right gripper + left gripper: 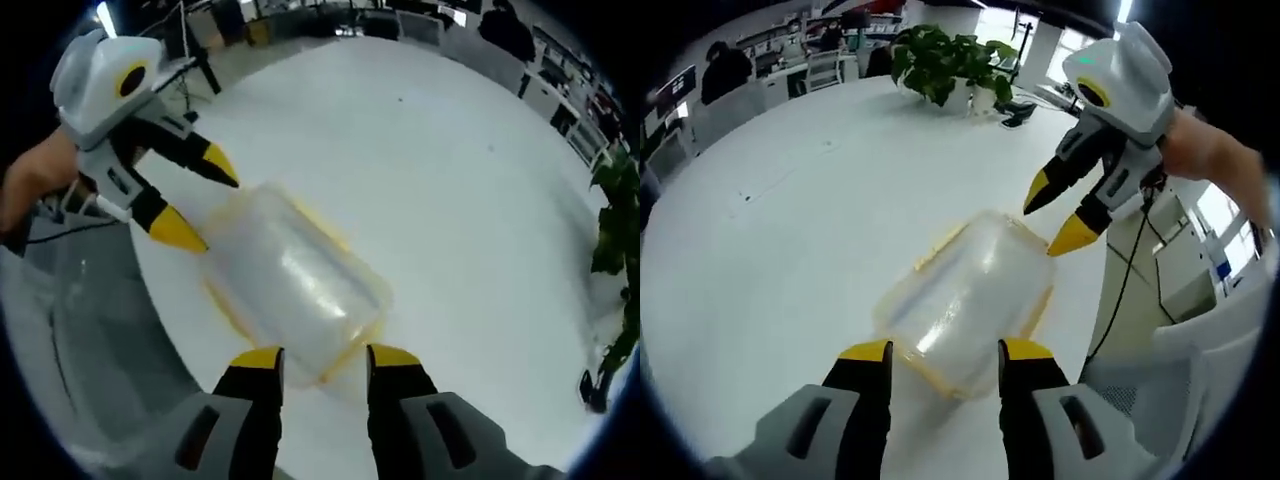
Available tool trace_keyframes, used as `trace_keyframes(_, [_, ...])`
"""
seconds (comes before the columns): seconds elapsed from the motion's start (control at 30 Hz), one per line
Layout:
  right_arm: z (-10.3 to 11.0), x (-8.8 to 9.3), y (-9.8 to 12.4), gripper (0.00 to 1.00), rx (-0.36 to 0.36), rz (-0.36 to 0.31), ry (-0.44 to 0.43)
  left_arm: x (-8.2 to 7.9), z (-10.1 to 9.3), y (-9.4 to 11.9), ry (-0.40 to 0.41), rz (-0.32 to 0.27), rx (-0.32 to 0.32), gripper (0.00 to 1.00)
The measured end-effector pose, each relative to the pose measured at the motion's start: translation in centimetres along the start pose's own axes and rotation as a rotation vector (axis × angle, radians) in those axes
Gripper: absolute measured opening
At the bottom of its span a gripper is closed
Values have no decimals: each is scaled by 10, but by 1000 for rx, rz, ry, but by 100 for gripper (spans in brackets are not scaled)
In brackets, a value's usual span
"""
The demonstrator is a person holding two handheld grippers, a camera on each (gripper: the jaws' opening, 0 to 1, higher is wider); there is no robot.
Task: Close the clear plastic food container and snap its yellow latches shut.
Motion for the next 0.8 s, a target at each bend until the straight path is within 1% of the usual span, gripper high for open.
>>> trace_keyframes(0.07, [1, -1, 1, 30, 0, 5, 23, -1, 0, 0, -33, 2, 13, 40])
trace_keyframes(0.13, [2, -2, 2, 30, 8, 23, 75, -3, 0, 1, -47, -8, 27, 40])
trace_keyframes(0.17, [2, -2, 2, 30, 8, 34, 86, -4, 0, 1, -51, -5, 28, 40])
trace_keyframes(0.27, [4, -4, 1, 30, 0, 36, 108, -5, 0, 2, -89, -2, 39, 39])
trace_keyframes(0.37, [4, -5, -1, 30, -6, 45, 128, -6, 0, 2, -126, -15, 72, 39])
trace_keyframes(0.4, [4, -5, -1, 30, -21, 46, 131, -6, 1, 3, -125, -15, 67, 39])
trace_keyframes(0.5, [6, -5, -2, 30, -24, 56, 149, -7, 2, 3, -131, -10, 75, 39])
trace_keyframes(0.7, [6, -7, -3, 30, -27, 81, 219, -8, 3, 3, -182, 3, 84, 38])
trace_keyframes(0.8, [6, -8, -3, 29, -33, 87, 231, -9, 1, 4, -200, 9, 92, 38])
Point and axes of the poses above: the point that each gripper's makers call its tool centre point, and the gripper's own axes: y roughly backward along the fingers, z roughly to its left, x roughly out of its underside, the point moved 10 cm from there along y, roughly backward along the fingers, and after that the axes turned 6 degrees about -y, right-handed, at the moved point
